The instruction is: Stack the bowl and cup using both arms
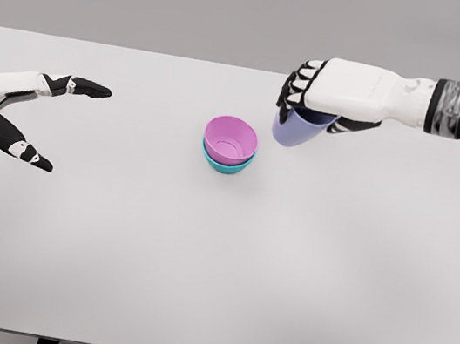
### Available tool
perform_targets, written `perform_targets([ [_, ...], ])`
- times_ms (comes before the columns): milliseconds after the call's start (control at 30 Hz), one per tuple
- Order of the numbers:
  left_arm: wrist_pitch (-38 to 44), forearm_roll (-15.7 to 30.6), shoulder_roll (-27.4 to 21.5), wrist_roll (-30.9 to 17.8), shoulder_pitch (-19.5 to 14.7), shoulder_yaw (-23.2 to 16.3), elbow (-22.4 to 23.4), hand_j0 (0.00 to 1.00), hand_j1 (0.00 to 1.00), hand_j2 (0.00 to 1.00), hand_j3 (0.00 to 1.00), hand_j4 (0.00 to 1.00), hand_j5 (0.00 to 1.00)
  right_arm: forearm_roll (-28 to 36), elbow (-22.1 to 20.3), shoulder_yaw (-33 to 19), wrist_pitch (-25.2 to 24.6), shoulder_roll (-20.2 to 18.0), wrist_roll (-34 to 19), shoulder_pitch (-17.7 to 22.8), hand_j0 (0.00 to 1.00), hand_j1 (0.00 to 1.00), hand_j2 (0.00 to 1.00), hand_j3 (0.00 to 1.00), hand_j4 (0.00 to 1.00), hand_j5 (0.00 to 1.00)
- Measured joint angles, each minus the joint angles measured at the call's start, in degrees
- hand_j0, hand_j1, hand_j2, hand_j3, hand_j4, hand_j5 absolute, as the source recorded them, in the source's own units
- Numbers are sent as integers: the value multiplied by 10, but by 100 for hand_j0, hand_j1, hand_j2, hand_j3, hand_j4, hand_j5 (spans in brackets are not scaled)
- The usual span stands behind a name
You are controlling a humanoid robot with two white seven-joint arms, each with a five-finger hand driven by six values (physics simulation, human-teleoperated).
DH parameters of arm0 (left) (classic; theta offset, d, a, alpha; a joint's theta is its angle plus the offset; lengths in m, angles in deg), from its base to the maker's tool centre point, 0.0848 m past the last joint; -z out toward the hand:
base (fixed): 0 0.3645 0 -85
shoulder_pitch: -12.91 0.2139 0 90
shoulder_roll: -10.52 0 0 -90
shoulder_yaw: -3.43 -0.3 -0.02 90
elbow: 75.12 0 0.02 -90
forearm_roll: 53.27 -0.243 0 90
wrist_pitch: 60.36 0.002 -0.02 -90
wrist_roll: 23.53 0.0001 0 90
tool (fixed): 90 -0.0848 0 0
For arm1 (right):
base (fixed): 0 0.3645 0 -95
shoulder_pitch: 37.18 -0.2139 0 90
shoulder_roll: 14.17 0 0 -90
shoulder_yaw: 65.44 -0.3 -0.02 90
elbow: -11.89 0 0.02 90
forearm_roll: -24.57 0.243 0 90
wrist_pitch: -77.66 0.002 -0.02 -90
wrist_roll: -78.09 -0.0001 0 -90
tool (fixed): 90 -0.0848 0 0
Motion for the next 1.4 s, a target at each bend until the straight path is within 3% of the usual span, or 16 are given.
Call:
perform_targets([
  [500, 0, 0, 0, 0, 0, 0, 0, 100, 100, 100, 100, 100, 100, -7, 60, 22, 0, 88, 0, -27, 60, 60, 60, 60, 60, 60],
  [1000, 0, 0, 0, 0, 0, 0, 0, 100, 100, 100, 100, 100, 100, -18, 109, 60, 0, 130, 0, -40, 60, 60, 60, 60, 60, 60],
  [1400, 0, 0, 0, 0, 1, 0, 0, 100, 100, 100, 100, 100, 100, -22, 121, 83, 0, 142, 0, -41, 61, 61, 61, 61, 61, 61],
])
